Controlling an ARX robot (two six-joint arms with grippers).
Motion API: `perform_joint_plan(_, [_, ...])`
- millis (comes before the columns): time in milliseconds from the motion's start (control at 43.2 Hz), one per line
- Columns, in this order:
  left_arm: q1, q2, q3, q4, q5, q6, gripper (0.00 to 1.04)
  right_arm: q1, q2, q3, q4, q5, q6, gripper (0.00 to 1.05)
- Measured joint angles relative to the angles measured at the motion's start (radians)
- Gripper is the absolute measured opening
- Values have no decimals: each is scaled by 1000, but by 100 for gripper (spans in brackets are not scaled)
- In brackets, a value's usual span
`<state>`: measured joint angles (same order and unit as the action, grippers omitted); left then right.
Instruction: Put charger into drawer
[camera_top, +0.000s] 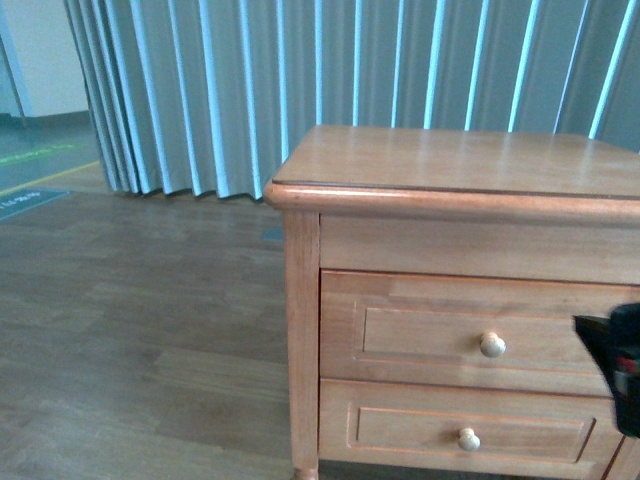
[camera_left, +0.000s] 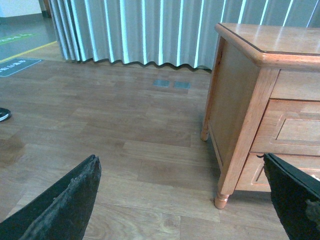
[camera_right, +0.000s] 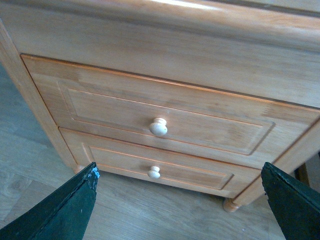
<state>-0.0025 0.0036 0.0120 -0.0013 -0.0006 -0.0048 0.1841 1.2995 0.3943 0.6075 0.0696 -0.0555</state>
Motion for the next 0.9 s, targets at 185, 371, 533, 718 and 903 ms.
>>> perform_joint_plan(185, [0, 0, 0, 0, 0, 0, 99, -76, -392, -103, -204, 13, 53, 96])
perform_joint_plan(371, [0, 0, 0, 0, 0, 0, 99, -84, -452, -117, -202, 26, 57, 95])
perform_joint_plan(533, [0, 0, 0, 0, 0, 0, 99, -143, -512, -240, 20, -48, 56, 60])
perform_joint_plan(718, [0, 0, 0, 0, 0, 0, 99, -182, -608, -295, -26, -65, 56, 27])
perform_joint_plan(903, [0, 0, 0, 0, 0, 0, 99, -182, -693, -323, -77, -68, 53, 1])
